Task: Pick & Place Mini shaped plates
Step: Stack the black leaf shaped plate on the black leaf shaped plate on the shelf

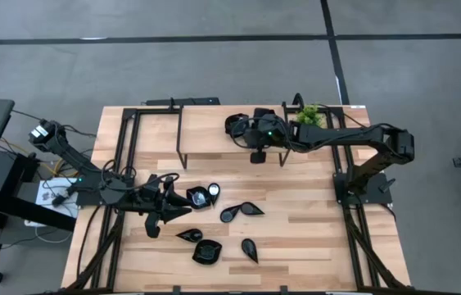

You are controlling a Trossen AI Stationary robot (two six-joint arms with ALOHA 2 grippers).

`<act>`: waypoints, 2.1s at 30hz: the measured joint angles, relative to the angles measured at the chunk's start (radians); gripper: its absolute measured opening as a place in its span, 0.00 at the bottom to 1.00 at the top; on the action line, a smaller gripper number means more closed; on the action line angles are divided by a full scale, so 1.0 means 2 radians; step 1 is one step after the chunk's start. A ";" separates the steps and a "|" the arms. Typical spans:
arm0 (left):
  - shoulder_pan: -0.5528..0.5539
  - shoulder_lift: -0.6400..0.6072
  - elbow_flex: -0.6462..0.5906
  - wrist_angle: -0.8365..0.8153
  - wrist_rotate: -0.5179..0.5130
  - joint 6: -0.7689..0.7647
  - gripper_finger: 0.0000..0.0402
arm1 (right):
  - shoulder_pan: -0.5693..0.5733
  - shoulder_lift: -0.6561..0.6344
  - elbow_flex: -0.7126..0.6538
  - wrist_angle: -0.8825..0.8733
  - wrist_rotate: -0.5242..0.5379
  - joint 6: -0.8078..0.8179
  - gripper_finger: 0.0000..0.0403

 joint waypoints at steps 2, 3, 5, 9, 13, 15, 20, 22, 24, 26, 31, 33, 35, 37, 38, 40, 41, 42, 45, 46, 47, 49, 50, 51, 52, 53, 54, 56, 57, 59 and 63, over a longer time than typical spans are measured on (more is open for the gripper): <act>0.000 0.000 0.000 0.000 0.000 0.000 0.28 | 0.000 0.000 0.000 0.000 0.009 0.000 0.22; 0.000 0.000 0.000 0.001 0.000 0.000 0.28 | 0.000 0.000 0.000 0.000 0.012 0.000 0.22; 0.000 0.000 0.000 0.001 0.000 0.000 0.28 | 0.000 -0.001 0.000 0.000 0.020 0.000 0.22; 0.000 0.000 0.000 0.001 0.000 0.000 0.28 | 0.000 -0.002 0.000 0.000 0.037 0.000 0.22; 0.000 0.000 0.000 0.001 0.000 0.000 0.28 | -0.002 -0.008 0.000 0.001 0.049 0.000 0.22; 0.000 0.000 0.000 0.001 0.000 0.000 0.28 | -0.004 -0.011 -0.001 -0.001 0.051 0.000 0.22; 0.000 0.000 0.000 0.001 0.000 0.000 0.28 | -0.007 -0.017 -0.001 -0.001 0.082 0.000 0.22; 0.000 0.000 0.000 0.001 0.000 0.000 0.28 | -0.008 -0.021 0.000 -0.003 0.082 0.000 0.22; 0.000 0.000 0.000 0.001 0.000 0.000 0.28 | -0.007 -0.024 0.000 -0.004 0.081 0.000 0.22; 0.000 0.000 0.000 0.002 0.000 0.000 0.28 | -0.005 -0.026 0.000 -0.007 0.074 0.000 0.22; 0.000 0.000 0.000 0.004 0.000 0.000 0.28 | 0.004 -0.029 0.000 -0.024 0.070 -0.003 0.22; 0.000 0.000 0.000 0.004 0.000 0.000 0.28 | 0.010 -0.029 0.000 -0.024 0.070 -0.003 0.22; 0.000 0.000 0.000 0.004 0.000 0.000 0.28 | 0.017 -0.029 0.000 -0.024 0.070 -0.003 0.22; 0.000 0.000 0.000 0.005 0.000 0.000 0.28 | 0.026 -0.029 0.000 -0.022 0.070 -0.003 0.22; 0.000 0.000 0.000 0.006 0.000 0.000 0.28 | 0.031 -0.031 0.000 -0.020 0.070 -0.003 0.22; 0.000 0.000 0.000 0.007 0.000 0.000 0.28 | 0.041 -0.036 0.000 -0.014 0.070 0.004 0.22; 0.000 0.000 0.000 0.007 0.000 0.000 0.28 | 0.048 -0.039 0.000 -0.012 0.070 0.009 0.22; 0.000 0.000 0.000 0.008 0.000 0.000 0.28 | 0.054 -0.044 0.000 -0.012 0.070 0.013 0.22; 0.000 0.000 0.000 0.008 0.000 0.000 0.28 | 0.076 -0.061 0.000 0.003 0.070 0.020 0.22; 0.000 0.000 0.000 0.009 0.000 0.000 0.28 | 0.083 -0.067 0.000 0.006 0.070 0.023 0.22; 0.000 0.000 0.000 0.011 0.000 0.000 0.28 | 0.091 -0.072 0.000 0.007 0.070 0.026 0.22; 0.000 0.000 0.000 0.012 0.000 0.000 0.28 | 0.108 -0.085 0.000 0.008 0.069 0.032 0.22; 0.000 0.000 0.000 0.012 0.000 0.000 0.28 | 0.117 -0.093 0.000 0.008 0.069 0.036 0.22; 0.000 0.000 0.000 0.012 0.000 0.000 0.28 | 0.126 -0.099 0.000 0.009 0.069 0.042 0.22; 0.000 0.000 0.000 0.012 0.000 0.000 0.28 | 0.135 -0.106 0.000 0.010 0.069 0.048 0.22; 0.000 0.000 0.000 0.012 0.000 0.000 0.28 | 0.145 -0.112 0.000 0.009 0.069 0.055 0.22; 0.000 0.000 0.000 0.012 0.000 0.000 0.28 | 0.154 -0.118 0.000 0.009 0.069 0.064 0.22; 0.000 0.000 0.000 0.014 0.000 0.000 0.28 | 0.173 -0.131 0.000 0.009 0.069 0.082 0.22; 0.000 0.000 0.000 0.015 0.000 0.000 0.28 | 0.182 -0.137 0.000 0.010 0.069 0.093 0.22; 0.000 0.000 0.000 0.016 0.000 0.000 0.28 | 0.199 -0.146 0.000 0.010 0.069 0.116 0.22; 0.000 0.000 0.000 0.029 0.000 0.000 0.28 | 0.233 -0.162 0.000 0.009 0.069 0.175 0.22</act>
